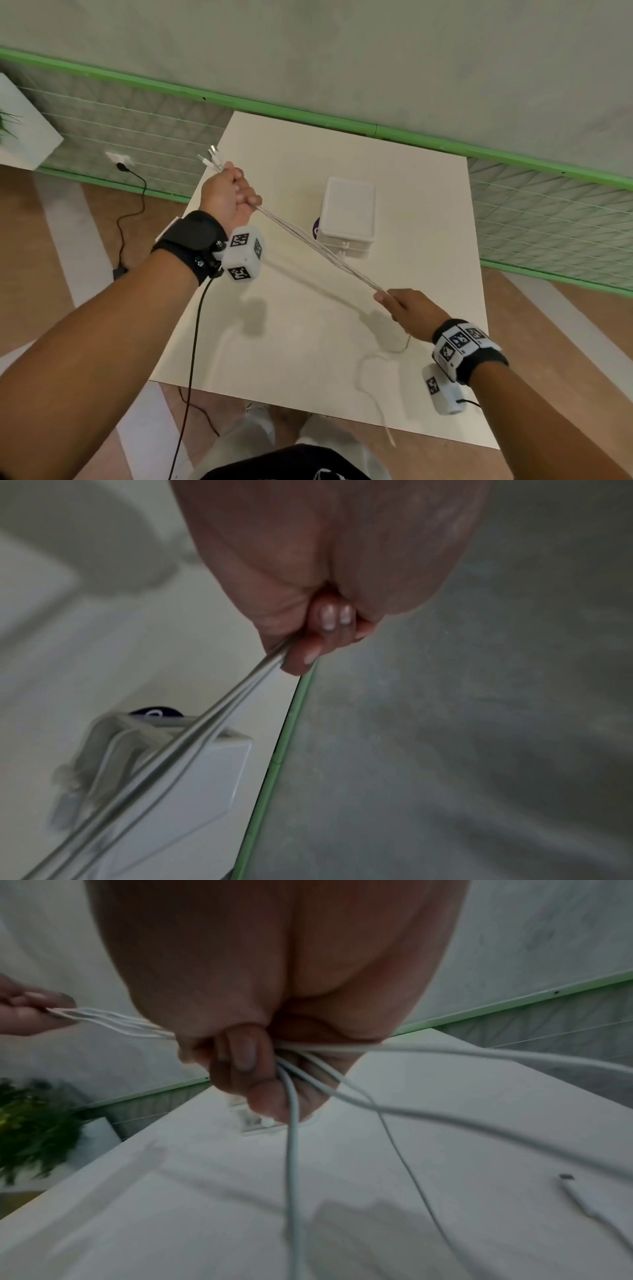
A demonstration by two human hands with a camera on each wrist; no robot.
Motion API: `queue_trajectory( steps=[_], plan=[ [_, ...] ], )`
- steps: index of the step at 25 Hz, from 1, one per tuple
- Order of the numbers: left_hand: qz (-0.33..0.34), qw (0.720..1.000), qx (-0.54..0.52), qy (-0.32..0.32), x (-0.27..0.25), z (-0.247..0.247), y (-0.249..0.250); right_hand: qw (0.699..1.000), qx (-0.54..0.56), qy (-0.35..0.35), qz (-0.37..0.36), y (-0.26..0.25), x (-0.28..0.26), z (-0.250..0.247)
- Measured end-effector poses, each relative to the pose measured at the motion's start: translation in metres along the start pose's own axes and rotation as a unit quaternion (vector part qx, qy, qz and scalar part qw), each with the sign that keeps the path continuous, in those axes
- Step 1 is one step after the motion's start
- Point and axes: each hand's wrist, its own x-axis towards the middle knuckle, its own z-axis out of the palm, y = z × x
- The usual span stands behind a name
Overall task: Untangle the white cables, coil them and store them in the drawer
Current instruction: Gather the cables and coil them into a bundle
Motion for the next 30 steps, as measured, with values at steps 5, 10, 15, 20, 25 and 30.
queue_trajectory(
  steps=[5,10,15,20,25,30],
  plan=[
    [0.026,0.999,0.019,0.018,0.016,-0.005,0.016,0.995,0.048,0.000,0.083,0.050,-0.016,-0.002],
    [0.041,0.997,0.008,0.066,0.034,-0.009,0.046,0.992,-0.012,-0.031,0.120,0.089,-0.034,0.003],
    [0.059,0.995,0.009,0.083,0.034,-0.023,0.067,0.978,-0.110,-0.009,0.176,0.144,-0.081,0.004],
    [0.044,0.996,-0.011,0.072,0.034,-0.016,0.061,0.971,-0.113,-0.001,0.211,0.169,-0.087,0.009],
    [0.055,0.995,-0.001,0.083,0.033,-0.004,0.074,0.966,-0.147,-0.021,0.211,0.162,-0.088,0.016],
    [0.049,0.994,0.011,0.098,0.032,-0.011,0.063,0.946,-0.194,-0.067,0.250,0.168,-0.083,0.021]
  ],
)
